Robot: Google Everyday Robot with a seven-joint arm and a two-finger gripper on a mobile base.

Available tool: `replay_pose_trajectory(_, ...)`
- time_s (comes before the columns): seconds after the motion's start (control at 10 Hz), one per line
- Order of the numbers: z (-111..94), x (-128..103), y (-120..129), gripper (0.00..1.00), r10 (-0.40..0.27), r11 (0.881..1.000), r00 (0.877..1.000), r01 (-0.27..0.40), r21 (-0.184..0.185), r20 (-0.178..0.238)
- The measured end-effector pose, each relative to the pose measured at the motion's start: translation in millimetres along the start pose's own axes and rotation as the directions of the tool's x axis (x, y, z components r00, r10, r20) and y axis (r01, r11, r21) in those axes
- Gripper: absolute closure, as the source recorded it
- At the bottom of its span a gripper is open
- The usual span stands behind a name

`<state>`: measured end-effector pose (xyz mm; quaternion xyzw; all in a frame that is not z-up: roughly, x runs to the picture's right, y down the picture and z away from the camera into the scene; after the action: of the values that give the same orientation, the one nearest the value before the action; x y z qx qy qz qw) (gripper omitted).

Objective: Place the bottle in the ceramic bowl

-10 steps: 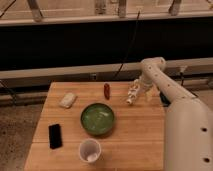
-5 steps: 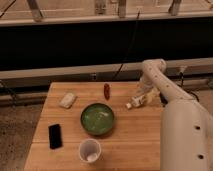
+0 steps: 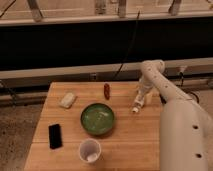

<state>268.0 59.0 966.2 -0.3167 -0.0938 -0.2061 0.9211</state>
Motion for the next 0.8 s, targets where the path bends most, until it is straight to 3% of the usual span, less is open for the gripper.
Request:
replay_pose_trajectory(0.3,2,-4,-1,0.31,0.001,1.0,1.0,-0.001,-0.006,0.004)
replay_pose_trajectory(0.8,-1,-10,-2,0.82,0.007,1.0,1.0,-0.007,-0.008,-0.003)
